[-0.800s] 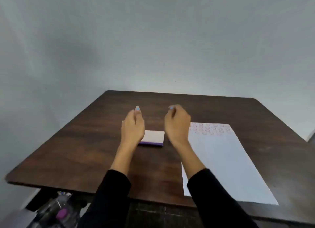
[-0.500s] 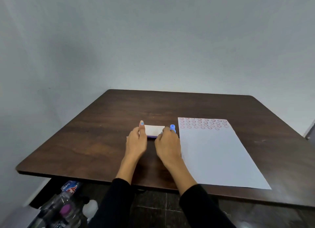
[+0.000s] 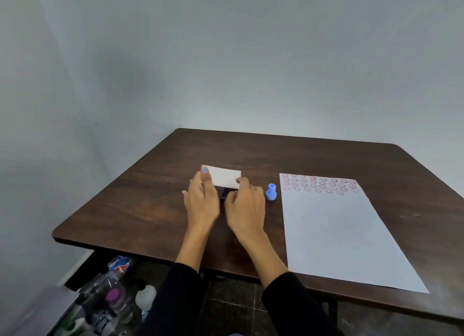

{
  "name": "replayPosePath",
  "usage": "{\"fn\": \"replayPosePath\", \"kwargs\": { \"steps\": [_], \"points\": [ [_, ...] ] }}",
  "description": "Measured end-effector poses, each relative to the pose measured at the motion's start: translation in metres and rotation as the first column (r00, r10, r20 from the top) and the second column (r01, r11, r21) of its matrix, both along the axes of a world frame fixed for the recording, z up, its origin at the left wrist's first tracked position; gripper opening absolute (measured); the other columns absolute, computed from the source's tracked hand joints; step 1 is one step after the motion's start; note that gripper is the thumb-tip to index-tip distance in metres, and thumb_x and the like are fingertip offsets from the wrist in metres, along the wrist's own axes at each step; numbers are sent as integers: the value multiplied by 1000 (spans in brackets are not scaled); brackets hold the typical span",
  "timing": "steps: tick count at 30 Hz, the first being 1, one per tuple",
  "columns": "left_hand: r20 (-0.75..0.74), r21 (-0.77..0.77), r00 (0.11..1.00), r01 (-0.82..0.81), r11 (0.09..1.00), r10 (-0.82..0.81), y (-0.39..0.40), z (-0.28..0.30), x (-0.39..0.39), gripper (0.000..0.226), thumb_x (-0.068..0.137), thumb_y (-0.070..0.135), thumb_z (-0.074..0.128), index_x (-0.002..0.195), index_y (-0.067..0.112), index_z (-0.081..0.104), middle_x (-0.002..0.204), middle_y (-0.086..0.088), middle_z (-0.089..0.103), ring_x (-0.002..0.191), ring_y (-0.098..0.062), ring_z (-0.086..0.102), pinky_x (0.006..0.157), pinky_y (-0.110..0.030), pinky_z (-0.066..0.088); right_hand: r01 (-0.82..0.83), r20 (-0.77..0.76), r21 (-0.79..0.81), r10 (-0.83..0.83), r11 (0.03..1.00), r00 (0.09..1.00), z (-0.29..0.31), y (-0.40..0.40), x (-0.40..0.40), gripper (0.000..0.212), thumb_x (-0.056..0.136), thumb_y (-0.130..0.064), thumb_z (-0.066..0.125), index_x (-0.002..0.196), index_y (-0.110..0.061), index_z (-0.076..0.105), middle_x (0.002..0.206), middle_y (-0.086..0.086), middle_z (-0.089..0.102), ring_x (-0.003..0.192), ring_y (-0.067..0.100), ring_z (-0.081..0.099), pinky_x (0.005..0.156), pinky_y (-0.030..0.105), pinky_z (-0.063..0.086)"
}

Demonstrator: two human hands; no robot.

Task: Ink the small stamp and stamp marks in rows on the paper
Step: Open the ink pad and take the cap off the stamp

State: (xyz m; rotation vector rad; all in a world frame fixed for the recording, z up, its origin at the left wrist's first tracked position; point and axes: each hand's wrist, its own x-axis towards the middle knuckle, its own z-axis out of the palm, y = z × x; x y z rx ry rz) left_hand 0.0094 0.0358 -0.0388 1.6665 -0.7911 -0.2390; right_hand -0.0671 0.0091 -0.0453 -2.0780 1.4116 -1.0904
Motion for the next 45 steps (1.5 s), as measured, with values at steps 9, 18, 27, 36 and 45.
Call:
{"fn": "replayPosePath", "kwargs": {
  "steps": [9,18,27,36,45],
  "points": [
    [47,239,990,-144,960,136,25,-14,38,69,93,57,11,117,8,53,129,-14,58,137,-29,35,120,-48,-1,-168,-74,126,178,978,981,-13,13,38,42,89,-10,44,131,-8,43,131,14,55,138,29,28,116,42,17],
    [165,272,971,-214,938,174,20,-21,32,67,94,49,34,137,-3,35,141,-23,45,139,-36,29,119,-47,9,-32,31,-33,34,999,999,-2,-12,11,41,87,-13,50,128,-11,48,129,11,57,135,28,35,114,41,22],
    [470,247,836,184,951,-284,-40,-25,-38,58,81,26,63,133,9,44,140,-8,50,139,-26,32,120,-39,9,145,-37,239,-141,960,989,-8,-79,-60,29,77,-26,73,101,-14,64,107,9,67,103,26,59,77,30,47],
    [482,290,790,264,920,-379,-75,-36,-47,43,77,35,65,113,13,57,125,-6,61,139,-26,34,119,-41,6,47,325,119,-84,992,942,-15,-91,-62,15,80,-27,69,90,-15,71,80,0,73,75,6,66,71,21,44],
    [474,150,846,198,969,-246,-77,-39,-43,16,83,28,59,85,14,68,86,0,66,94,-16,58,118,-40,11,-10,432,134,-50,991,900,-21,-89,-57,27,70,-26,79,90,-17,64,72,-11,65,67,3,63,68,22,54]
  ]
}}
